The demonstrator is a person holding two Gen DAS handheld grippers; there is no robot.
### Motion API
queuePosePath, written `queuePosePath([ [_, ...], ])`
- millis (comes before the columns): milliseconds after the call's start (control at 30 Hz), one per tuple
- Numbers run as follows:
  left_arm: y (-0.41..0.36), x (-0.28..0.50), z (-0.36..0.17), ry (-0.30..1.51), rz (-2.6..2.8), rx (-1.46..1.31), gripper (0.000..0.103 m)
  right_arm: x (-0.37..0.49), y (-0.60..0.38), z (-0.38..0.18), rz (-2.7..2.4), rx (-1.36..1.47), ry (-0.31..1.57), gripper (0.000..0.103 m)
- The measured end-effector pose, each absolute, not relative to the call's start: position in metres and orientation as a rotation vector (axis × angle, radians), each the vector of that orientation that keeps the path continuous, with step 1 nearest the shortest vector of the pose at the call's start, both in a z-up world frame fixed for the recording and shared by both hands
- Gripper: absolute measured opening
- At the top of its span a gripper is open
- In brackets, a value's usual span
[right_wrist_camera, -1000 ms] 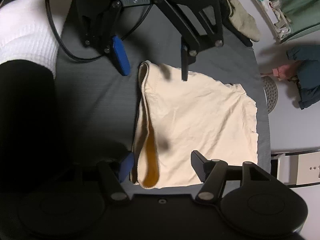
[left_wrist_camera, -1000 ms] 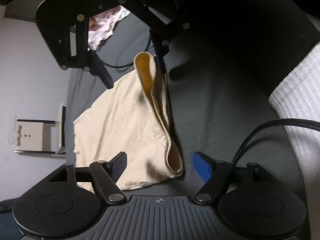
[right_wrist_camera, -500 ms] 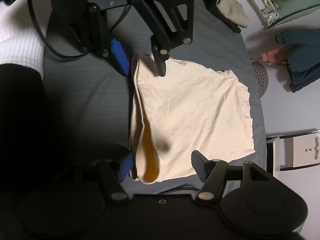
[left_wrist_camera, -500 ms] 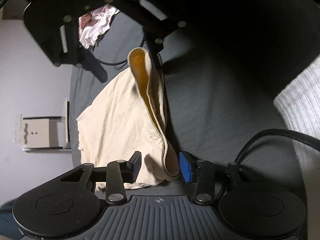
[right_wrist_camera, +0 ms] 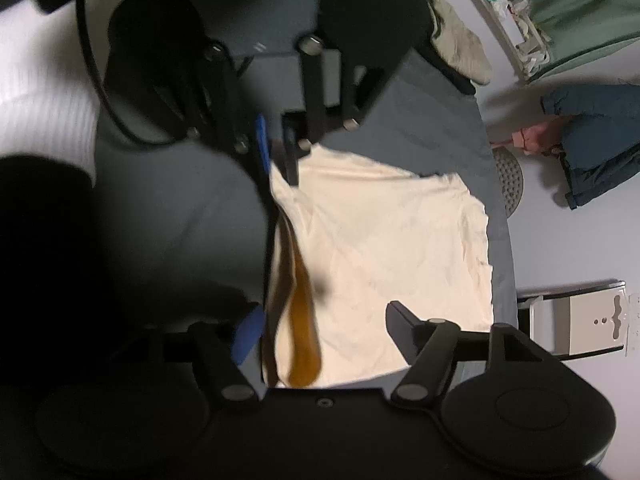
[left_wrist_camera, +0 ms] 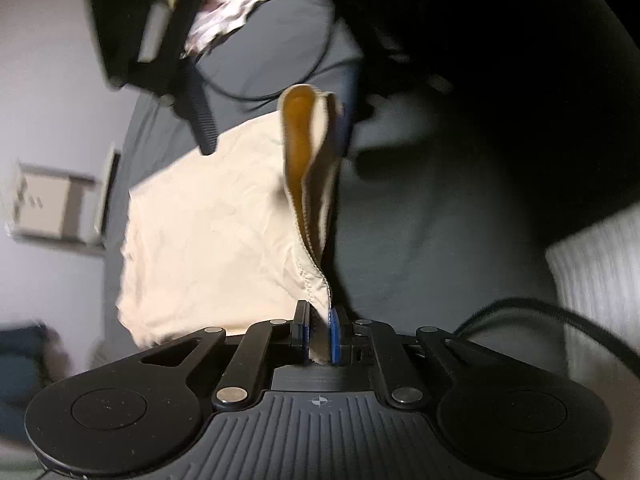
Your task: Fold clothes
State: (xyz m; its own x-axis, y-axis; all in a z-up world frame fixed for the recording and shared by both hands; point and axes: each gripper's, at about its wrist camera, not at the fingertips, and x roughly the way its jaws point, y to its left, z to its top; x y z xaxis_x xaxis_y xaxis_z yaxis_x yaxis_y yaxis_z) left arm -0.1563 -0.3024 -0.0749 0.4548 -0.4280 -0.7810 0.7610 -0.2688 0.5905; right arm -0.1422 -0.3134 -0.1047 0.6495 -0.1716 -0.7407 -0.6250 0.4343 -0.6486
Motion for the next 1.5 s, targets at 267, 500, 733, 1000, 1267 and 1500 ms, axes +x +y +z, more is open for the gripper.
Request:
queuePosePath([
  [267,-0.302,-0.121,-0.045,0.447,-1.180,1.215,0.009,-0.135,-0.295,-0.126,0.253,-1.191,0.814,0.076],
  [500,-0.304,-0.098,-0.033,0.486,-1.174,1.123,0.009,-0.135,-0.290,-0.145,0.169,-1.333,0.756,0.083],
  [733,-0.311,-0.088,-0.036,0.488,-1.192,1.128,0.009,-0.130,-0.295,-0.143,0.124,-1.337,0.791,0.083],
  [1000,-0.309,-0.093,-0.049,0.476,-1.183,1.164,0.010,-0.127,-0.301,-0.140,0.098,-1.344,0.827,0.075],
  [1267,-0.295,-0.114,-0.052,0.369,-1.163,1.250,0.021,-0.124,-0.304,-0.140,0.101,-1.317,0.821,0.055],
  [1500,-0.280,-0.139,-0.040,0.241,-1.184,1.295,0.054,-0.121,-0.307,-0.136,0.113,-1.295,0.807,0.036],
])
